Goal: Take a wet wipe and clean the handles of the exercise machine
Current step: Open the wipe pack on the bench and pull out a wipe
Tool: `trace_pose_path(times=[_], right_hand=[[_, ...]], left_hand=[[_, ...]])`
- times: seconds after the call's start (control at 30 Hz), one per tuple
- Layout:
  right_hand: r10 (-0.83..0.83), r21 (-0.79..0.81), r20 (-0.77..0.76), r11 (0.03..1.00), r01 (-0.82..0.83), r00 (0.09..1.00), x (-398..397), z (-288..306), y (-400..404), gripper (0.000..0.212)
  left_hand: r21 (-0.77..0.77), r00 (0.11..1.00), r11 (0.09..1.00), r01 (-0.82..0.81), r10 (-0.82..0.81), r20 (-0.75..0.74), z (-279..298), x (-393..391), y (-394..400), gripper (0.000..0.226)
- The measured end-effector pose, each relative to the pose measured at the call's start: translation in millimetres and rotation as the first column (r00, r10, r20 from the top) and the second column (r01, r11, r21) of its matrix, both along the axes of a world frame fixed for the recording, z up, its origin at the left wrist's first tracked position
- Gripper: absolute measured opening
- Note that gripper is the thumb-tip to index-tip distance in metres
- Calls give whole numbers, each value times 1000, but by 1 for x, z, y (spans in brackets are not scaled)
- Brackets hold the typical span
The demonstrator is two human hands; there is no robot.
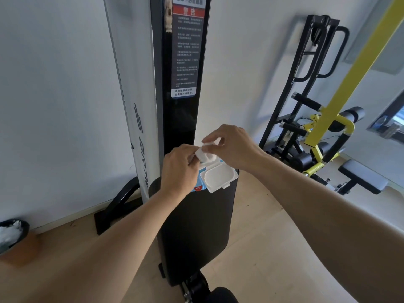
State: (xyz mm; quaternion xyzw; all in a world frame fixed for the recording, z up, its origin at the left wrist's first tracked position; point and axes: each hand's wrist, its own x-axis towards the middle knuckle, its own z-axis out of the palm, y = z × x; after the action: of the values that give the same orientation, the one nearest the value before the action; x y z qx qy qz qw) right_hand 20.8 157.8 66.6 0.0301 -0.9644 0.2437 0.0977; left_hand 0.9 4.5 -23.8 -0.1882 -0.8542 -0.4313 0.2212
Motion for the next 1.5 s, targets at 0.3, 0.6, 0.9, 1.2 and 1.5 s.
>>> trace_pose_path(times=[0.3, 0.6, 0.9, 1.2, 1.5], right_hand=[[36, -89, -97, 995, -45, 995, 4, -4, -4, 11], [-133, -299, -106, 949, 96, 985, -1, -7, 2, 7], [164, 80, -74, 984, -159, 984, 5, 2, -4, 7], [-129, -506, -186, 862, 17, 974, -1, -2, -2, 22], [-287, -686, -285, 728, 14, 915, 8, -2, -6, 11]], left_hand=[[15, 997, 999, -44, 43, 68, 0, 0, -1, 27], [120, 985, 990, -75, 55, 162, 2, 1, -5, 19], [48, 996, 998, -46, 42, 85, -1, -1, -1, 21], [-15, 994, 998, -67, 68, 87, -1, -1, 2, 16], [-3, 993, 996, -89, 89, 75, 2, 1, 2, 19]])
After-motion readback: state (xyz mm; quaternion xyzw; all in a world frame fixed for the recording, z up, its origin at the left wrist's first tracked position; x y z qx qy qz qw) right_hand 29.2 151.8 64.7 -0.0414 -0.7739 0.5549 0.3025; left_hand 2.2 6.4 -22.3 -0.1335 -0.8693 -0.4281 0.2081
